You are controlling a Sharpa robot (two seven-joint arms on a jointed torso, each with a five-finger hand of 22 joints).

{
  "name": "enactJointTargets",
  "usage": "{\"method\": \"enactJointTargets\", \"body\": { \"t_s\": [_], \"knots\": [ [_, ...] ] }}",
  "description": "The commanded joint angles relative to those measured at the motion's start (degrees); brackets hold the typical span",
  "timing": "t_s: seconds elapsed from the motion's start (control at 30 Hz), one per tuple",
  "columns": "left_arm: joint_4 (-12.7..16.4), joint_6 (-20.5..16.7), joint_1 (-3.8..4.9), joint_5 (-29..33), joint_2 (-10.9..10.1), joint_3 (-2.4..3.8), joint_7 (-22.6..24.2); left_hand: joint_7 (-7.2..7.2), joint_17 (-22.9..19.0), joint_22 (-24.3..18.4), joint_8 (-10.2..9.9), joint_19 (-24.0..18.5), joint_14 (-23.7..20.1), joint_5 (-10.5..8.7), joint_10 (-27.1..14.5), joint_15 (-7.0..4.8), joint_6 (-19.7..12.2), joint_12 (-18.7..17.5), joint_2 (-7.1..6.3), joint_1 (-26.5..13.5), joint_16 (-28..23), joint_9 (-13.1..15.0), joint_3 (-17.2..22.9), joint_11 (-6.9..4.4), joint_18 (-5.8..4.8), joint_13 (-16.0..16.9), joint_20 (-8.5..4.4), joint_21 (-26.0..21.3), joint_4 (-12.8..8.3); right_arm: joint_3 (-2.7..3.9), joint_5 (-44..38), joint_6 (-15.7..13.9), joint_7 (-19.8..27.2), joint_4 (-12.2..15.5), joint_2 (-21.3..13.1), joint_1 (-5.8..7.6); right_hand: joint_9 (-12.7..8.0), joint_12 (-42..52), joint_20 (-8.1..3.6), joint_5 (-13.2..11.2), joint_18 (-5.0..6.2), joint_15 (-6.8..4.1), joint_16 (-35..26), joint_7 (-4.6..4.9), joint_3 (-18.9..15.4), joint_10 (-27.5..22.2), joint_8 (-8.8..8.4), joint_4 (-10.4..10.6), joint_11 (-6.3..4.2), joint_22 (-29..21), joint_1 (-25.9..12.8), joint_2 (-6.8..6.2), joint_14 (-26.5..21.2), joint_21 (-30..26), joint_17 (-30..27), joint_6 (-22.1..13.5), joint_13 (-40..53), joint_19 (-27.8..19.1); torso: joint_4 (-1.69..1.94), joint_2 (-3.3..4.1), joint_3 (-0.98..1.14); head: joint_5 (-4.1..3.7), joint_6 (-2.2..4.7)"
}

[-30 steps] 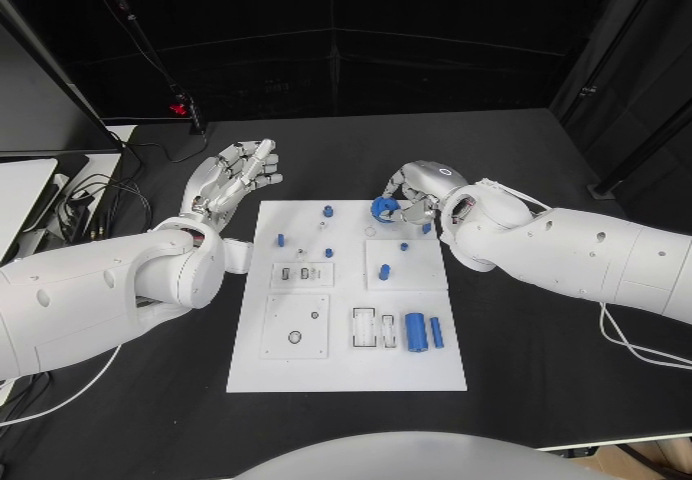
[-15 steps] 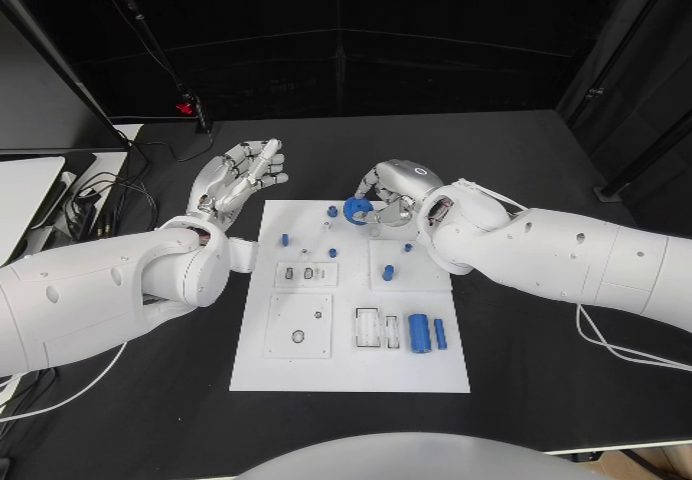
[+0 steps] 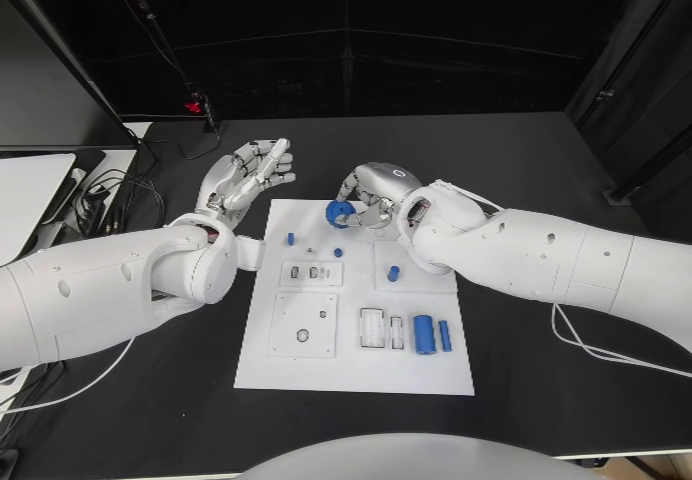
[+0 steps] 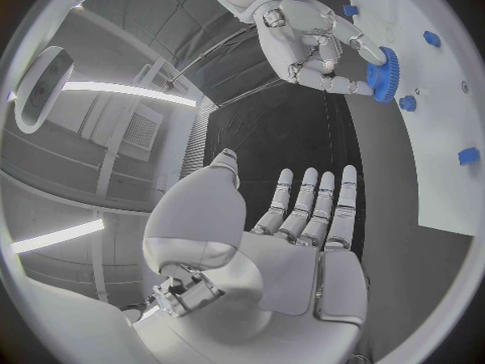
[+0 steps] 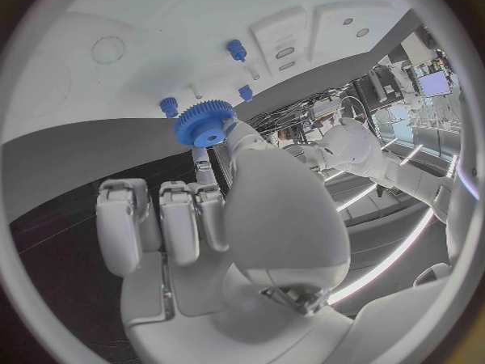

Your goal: Assemble the parts on the task board

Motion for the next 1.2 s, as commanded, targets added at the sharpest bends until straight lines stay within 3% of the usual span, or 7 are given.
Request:
{"method": "enactJointTargets", "body": {
  "t_s": [0.03,0.37,0.47,0.57,1.2],
  "knots": [
    [0.13,0.40,0.09,-0.45,0.01,0.03,10.30,8.65,0.02,-0.03,-0.37,-0.37,0.03,0.25,0.38,0.31,0.02,0.07,0.52,0.10,-0.39,-0.06,-0.31,0.17,0.44,-0.06,-0.17,-0.03,0.04,0.06,0.00,1.50,0.93,-1.61,1.06,0.12,0.10,0.14,0.01,0.03,-0.42,0.05,0.14,-1.68,0.10,5.95,-0.47,-0.35,0.35,15.09,0.64,0.23,5.96,0.19,15.10,2.02,15.08,6.07,0.02,-0.01,-0.01,0.16,-0.06],
    [0.12,0.31,0.10,-0.45,0.01,0.03,10.26,8.65,0.02,-0.03,-0.37,-0.37,0.03,0.25,0.38,0.31,0.02,0.07,0.52,0.10,-0.39,-0.06,-0.31,0.17,0.44,-0.06,-0.17,-0.03,0.04,0.06,-0.61,3.47,1.04,-5.34,4.19,0.07,0.08,0.14,0.05,-0.01,-0.42,0.10,0.14,-1.63,0.14,5.95,-0.73,-0.43,0.39,15.09,0.71,0.29,5.96,0.19,15.10,1.98,15.08,6.07,-0.20,0.02,0.02,0.61,-0.39],
    [0.07,0.35,0.10,-0.45,0.11,0.03,10.24,8.65,0.02,-0.03,-0.37,-0.37,0.03,0.25,0.38,0.31,0.02,0.07,0.52,0.10,-0.39,-0.06,-0.31,0.17,0.44,-0.06,-0.17,-0.03,0.04,0.06,-0.75,3.91,1.05,-6.06,5.07,0.05,0.08,0.14,0.05,-0.01,-0.42,0.10,0.14,-1.63,0.14,5.95,-0.74,-0.43,0.39,15.09,0.71,0.29,5.96,0.19,15.10,1.98,15.08,6.07,-0.11,0.01,0.04,0.71,-0.52],
    [0.08,0.37,0.10,-0.45,0.18,0.03,10.24,8.65,0.02,-0.03,-0.37,-0.37,0.03,0.25,0.38,0.31,0.02,0.07,0.52,0.10,-0.39,-0.06,-0.31,0.17,0.44,-0.06,-0.17,-0.03,0.04,0.06,-0.91,4.40,1.01,-6.53,5.68,0.04,0.08,0.14,0.06,-0.02,-0.42,0.11,0.14,-1.62,0.15,5.95,-0.81,-0.46,0.40,15.09,0.73,0.32,5.96,0.19,15.10,1.98,15.08,6.07,0.01,-0.03,-0.05,0.45,-0.55],
    [0.24,0.24,0.11,-0.45,0.05,0.03,10.22,8.65,0.02,-0.08,-0.38,-0.43,0.03,0.29,0.39,0.31,0.02,0.08,0.56,0.14,-0.39,-0.06,-0.34,0.17,0.44,-0.06,-0.17,-0.05,0.04,0.05,-2.22,8.28,-1.13,-9.01,7.36,-0.20,0.05,0.14,0.16,-0.24,-0.42,0.22,0.14,-1.53,0.13,5.95,-1.56,-0.56,0.51,15.09,0.62,0.45,5.96,0.19,15.10,1.79,15.08,6.07,-0.10,-0.03,-0.02,0.47,-0.82]
  ]
}}
